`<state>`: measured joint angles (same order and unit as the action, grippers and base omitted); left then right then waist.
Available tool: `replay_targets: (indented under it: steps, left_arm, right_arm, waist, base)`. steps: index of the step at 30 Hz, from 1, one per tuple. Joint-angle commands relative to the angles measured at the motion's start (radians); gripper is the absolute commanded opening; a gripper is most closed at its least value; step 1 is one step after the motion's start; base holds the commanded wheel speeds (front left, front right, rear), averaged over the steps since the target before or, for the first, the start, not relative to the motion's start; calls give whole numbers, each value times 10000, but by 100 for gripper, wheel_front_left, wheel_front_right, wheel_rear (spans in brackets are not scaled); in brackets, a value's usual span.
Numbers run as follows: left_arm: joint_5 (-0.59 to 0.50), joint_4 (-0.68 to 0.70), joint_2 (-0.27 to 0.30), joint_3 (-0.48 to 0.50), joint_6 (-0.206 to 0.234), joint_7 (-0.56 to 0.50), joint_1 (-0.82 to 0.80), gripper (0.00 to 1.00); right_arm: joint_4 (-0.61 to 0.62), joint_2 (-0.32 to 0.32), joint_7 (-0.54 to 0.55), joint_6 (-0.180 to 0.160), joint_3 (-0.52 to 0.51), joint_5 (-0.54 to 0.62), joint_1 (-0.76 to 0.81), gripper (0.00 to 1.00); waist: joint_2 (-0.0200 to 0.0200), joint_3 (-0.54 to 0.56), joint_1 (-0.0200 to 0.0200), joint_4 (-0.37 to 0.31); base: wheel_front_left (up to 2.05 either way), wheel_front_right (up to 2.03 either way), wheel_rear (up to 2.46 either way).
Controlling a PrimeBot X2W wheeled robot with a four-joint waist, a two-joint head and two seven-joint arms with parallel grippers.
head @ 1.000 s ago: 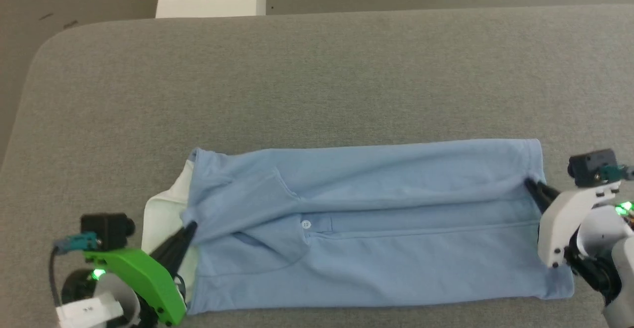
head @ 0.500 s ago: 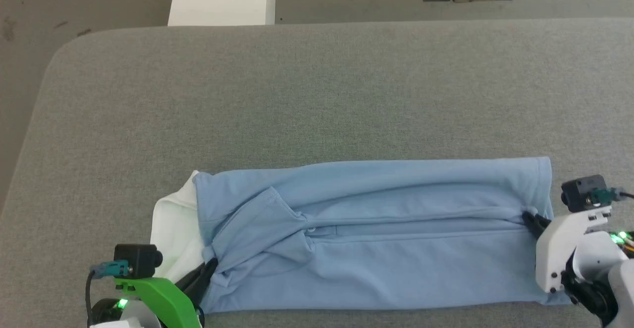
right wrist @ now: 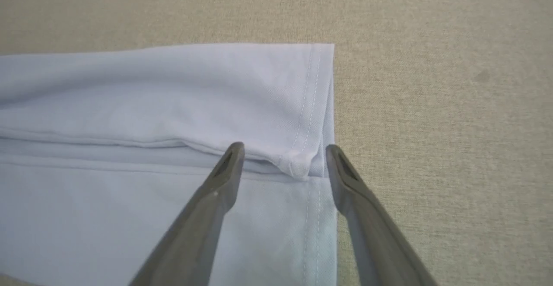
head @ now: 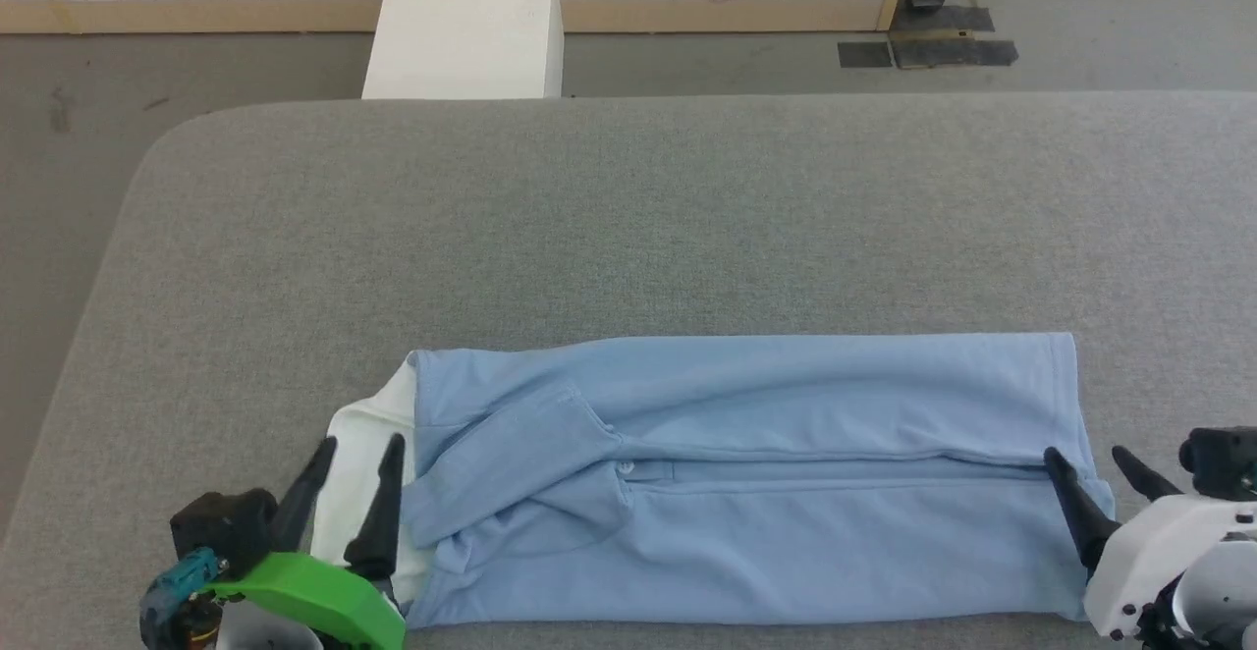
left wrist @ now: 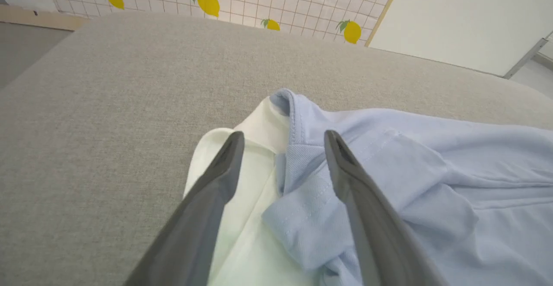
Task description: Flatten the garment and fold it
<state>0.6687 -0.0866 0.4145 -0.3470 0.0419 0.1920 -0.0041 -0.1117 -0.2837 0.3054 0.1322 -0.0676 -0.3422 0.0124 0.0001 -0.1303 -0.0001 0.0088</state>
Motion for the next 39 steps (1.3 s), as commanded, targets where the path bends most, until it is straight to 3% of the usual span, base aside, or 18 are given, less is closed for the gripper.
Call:
replay_targets:
  steps: [1, 6, 11, 17, 22, 33, 34, 35, 37, 38, 39]
  left_arm:
    - [-336, -4, -103, 124, 197, 293, -180, 100]
    - [-1491, -70, -496, 517, 797, 670, -740, 100]
    - [-2556, 41, -1036, 1214, 874, 692, -1274, 100]
    - [-3463, -155, -1742, 1949, 515, 695, -1340, 100]
    - [-3858, -559, -2295, 2419, 89, 696, -1370, 100]
    - [-4510, -1269, -2947, 2871, -710, 696, -1421, 100]
    - [-4555, -1318, -2988, 2898, -766, 697, -1422, 100]
    - [-4588, -1353, -3018, 2918, -808, 697, -1421, 100]
    - [-4657, -1400, -3073, 2982, -879, 697, -1418, 100]
    - [-4687, -1413, -3100, 3025, -911, 697, -1413, 100]
    - [-4715, -1421, -3118, 3059, -934, 697, -1408, 100]
  right_arm:
    - [213, 233, -244, -15, -179, 61, 140, 100]
    - [602, 1101, -836, -15, -906, 231, 296, 100]
    - [619, 1854, -1088, -15, -1536, 463, 54, 100]
    - [-221, 2293, -699, -15, -2441, 671, -638, 100]
    - [-1797, 2329, 87, -15, -2931, 842, -1489, 100]
    - [-5007, 2333, 1402, -15, -3255, 1977, -2877, 100]
    - [-5227, 2333, 1648, -15, -3307, 2097, -2943, 91]
    - [-5375, 2333, 1867, -15, -3328, 2168, -2988, 58]
    - [-5575, 2333, 2248, -15, -3309, 2197, -3089, 27]
    - [-5596, 2333, 2318, -15, -3238, 2188, -3139, 4]
    - [-5568, 2334, 2263, -15, -3220, 2152, -3173, 0]
  waist:
    - [-1, 61, 1, -2]
    - [-1, 200, 1, 60]
    - [-1, 314, 1, 68]
    - [-1, 513, 1, -40]
    - [-1, 666, 1, -101]
    - [-1, 880, 1, 27]
    - [-1, 892, 1, 42]
    - [-1, 901, 1, 52]
    - [-1, 913, 1, 52]
    - [-1, 914, 1, 45]
    - [-1, 909, 1, 35]
  base:
    - [0, 0, 0]
    - [0, 0, 0]
    - [0, 0, 0]
    - [0, 0, 0]
    - [0, 0, 0]
    - [0, 0, 0]
    - [0, 0, 0]
    - [0, 0, 0]
    - [0, 0, 0]
    - [0, 0, 0]
    - [0, 0, 0]
